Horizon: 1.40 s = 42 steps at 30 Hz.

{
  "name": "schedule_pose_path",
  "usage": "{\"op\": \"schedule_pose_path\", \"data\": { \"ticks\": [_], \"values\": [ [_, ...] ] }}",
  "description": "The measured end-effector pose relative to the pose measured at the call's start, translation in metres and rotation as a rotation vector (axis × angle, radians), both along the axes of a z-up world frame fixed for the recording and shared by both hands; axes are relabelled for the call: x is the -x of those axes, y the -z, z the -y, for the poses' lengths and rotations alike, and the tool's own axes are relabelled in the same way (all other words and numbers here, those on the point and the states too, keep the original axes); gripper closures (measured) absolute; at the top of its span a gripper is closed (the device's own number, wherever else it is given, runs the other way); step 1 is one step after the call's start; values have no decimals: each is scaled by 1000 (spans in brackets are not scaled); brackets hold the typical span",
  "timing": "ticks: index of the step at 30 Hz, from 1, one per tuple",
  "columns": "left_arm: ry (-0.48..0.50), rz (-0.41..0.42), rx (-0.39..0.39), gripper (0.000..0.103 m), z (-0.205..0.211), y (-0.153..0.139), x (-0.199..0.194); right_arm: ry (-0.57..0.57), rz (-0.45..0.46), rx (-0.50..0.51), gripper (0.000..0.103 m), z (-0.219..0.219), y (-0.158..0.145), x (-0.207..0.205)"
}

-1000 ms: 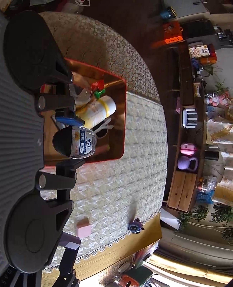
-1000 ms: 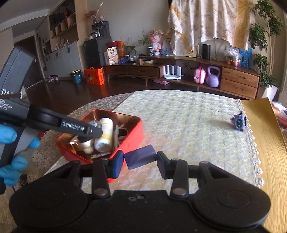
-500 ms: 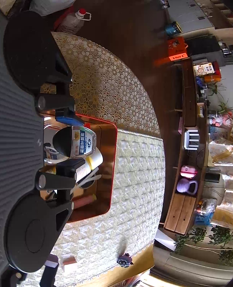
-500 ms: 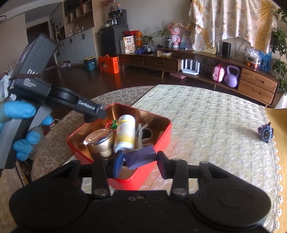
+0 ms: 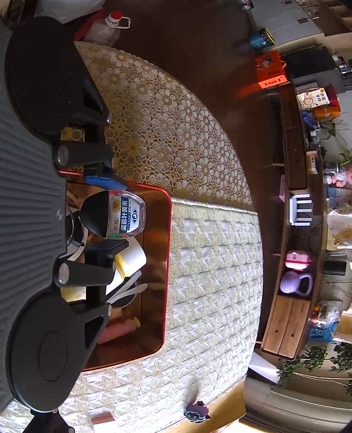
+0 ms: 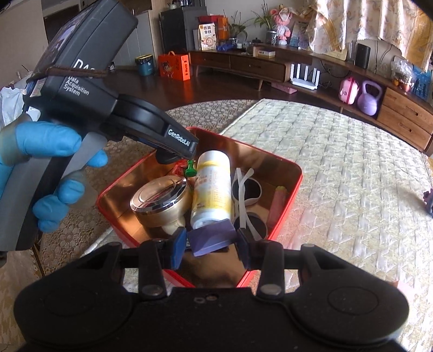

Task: Organize rigid objects
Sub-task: 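Lower the bottle and eraser into the tin and open both grippers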

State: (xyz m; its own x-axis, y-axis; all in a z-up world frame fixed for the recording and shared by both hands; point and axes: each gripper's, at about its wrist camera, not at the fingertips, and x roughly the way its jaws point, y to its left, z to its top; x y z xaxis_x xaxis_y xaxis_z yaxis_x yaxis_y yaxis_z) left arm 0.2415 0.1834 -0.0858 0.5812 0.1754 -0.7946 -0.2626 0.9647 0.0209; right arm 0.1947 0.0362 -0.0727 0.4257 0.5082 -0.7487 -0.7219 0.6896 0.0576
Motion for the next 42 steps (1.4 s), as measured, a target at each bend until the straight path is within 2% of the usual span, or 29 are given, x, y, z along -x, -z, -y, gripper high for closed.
{"op": "schedule_pose_path", "data": {
  "ticks": [5, 15, 26, 28, 30, 32, 36, 42],
  "values": [
    [4, -41, -7, 65, 2, 16, -6, -3, -13, 16, 63, -5, 7, 0],
    [30, -40, -4, 65, 9, 23, -9, 13, -39, 13, 62, -7, 13, 3],
    [9, -47, 23, 65, 12, 19, -1, 31, -34, -18, 48, 0, -1, 11],
    [7, -44, 23, 60, 14, 16, 3, 28, -27, -29, 47, 2, -7, 15],
    [5, -30, 26, 45, 16, 12, 8, 30, -16, -41, 43, 4, -12, 18],
    [7, -10, 28, 39, 19, 6, 13, 36, -4, -52, 37, 8, -18, 22],
    [21, 5, 20, 39, 26, -5, 20, 38, 12, -67, 34, 15, -28, 29],
    [39, 28, 17, 39, 39, -21, 35, 53, 41, -100, 25, 29, -44, 39]
  ]
}}
